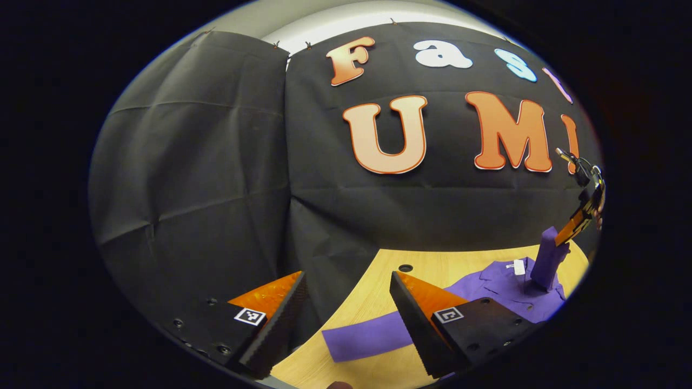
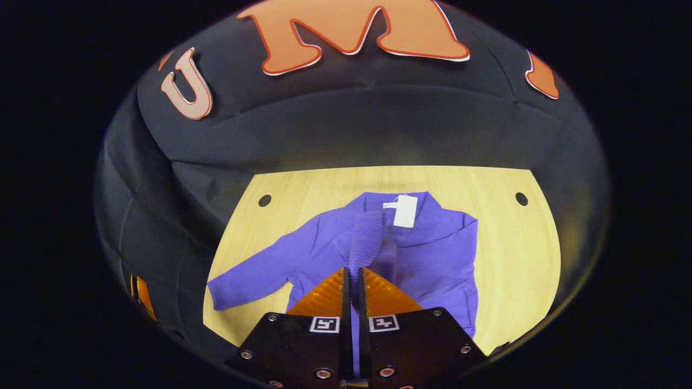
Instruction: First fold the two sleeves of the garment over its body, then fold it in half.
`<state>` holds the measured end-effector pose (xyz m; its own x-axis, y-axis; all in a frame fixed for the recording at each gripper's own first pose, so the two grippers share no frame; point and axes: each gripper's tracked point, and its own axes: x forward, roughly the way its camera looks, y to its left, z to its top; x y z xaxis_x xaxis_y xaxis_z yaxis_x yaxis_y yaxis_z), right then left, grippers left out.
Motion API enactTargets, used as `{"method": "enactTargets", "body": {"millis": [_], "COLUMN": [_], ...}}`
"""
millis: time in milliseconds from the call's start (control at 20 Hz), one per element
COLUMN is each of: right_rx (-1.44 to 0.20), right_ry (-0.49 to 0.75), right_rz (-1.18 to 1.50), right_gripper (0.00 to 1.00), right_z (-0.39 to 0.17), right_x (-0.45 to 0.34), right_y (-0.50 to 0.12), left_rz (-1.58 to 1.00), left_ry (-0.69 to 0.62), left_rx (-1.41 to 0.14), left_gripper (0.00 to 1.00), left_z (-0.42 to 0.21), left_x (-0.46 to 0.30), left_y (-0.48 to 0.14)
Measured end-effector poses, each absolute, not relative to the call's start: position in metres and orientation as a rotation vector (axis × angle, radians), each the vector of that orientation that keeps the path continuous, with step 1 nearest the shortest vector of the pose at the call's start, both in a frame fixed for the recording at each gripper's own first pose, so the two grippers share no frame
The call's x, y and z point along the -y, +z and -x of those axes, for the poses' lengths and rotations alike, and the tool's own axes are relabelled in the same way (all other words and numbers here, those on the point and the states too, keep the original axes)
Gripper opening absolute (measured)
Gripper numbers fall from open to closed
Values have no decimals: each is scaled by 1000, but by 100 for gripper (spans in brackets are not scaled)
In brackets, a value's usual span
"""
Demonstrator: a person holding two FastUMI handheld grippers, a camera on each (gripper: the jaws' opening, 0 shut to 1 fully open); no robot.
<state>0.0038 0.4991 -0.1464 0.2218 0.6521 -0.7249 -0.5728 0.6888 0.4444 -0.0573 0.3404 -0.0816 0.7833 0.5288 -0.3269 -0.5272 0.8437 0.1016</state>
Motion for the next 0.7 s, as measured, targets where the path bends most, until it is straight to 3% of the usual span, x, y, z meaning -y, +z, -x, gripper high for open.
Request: {"method": "enactTargets", "body": {"millis": [50,150,200,350,400,500,600,700], "right_rx": [-1040,-999,-972,-869,-823,-735,-659,-599], "right_ry": [869,894,894,860,848,822,800,771], "right_rz": [-111,-132,-137,-145,-152,-164,-166,-152], "right_gripper": [6,23,37,54,50,72,86,91], "right_z": [0,2,0,-14,-22,-33,-37,-38], "right_x": [-505,-508,-507,-489,-486,-472,-454,-433], "right_y": [-138,-129,-125,-107,-99,-84,-65,-50], "left_rz": [2,28,41,100,132,204,289,366], "left_ry": [572,573,568,563,563,555,548,542], "left_rx": [-368,-402,-426,-512,-548,-623,-721,-842], "left_gripper": [96,96,96,97,97,97,97,98], "left_z": [59,62,63,63,63,64,68,71], "left_x": [-344,-352,-354,-365,-368,-374,-378,-381], "left_y": [-87,-102,-110,-141,-154,-181,-209,-236]}}
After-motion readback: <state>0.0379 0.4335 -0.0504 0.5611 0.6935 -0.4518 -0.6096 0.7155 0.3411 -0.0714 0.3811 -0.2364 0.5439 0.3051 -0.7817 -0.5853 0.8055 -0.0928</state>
